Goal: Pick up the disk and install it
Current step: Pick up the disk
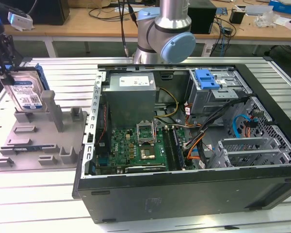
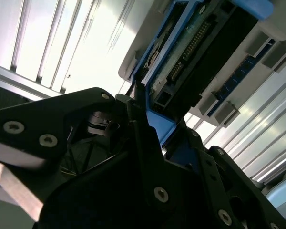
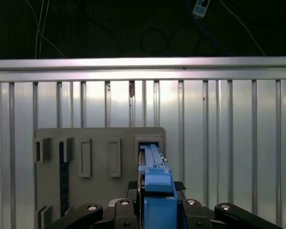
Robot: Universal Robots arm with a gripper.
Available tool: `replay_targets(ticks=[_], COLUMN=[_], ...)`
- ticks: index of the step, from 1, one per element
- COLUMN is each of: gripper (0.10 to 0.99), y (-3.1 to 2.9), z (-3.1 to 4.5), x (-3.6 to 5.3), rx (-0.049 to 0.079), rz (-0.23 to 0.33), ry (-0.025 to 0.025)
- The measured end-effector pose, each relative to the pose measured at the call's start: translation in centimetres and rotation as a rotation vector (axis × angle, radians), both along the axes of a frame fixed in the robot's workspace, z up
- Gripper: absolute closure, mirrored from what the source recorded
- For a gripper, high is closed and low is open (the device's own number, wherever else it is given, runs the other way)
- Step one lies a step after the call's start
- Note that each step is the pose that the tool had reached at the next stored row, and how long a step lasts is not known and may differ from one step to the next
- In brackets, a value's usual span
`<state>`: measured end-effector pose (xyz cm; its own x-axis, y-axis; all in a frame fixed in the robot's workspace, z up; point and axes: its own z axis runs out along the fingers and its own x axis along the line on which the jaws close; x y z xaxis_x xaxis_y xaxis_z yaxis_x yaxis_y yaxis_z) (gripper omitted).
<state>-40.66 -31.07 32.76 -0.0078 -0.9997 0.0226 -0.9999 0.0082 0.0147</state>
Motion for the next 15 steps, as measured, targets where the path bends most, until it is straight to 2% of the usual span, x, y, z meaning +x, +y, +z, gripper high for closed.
replay_targets(ticks=[8, 15], gripper=[0.722, 0.722], y=[0.0, 0.0], z=[1.39, 3.19], x=[0.0, 0.0], rx=[0.0, 0.0], rz=[0.0, 0.0], ry=[0.0001, 0.0001])
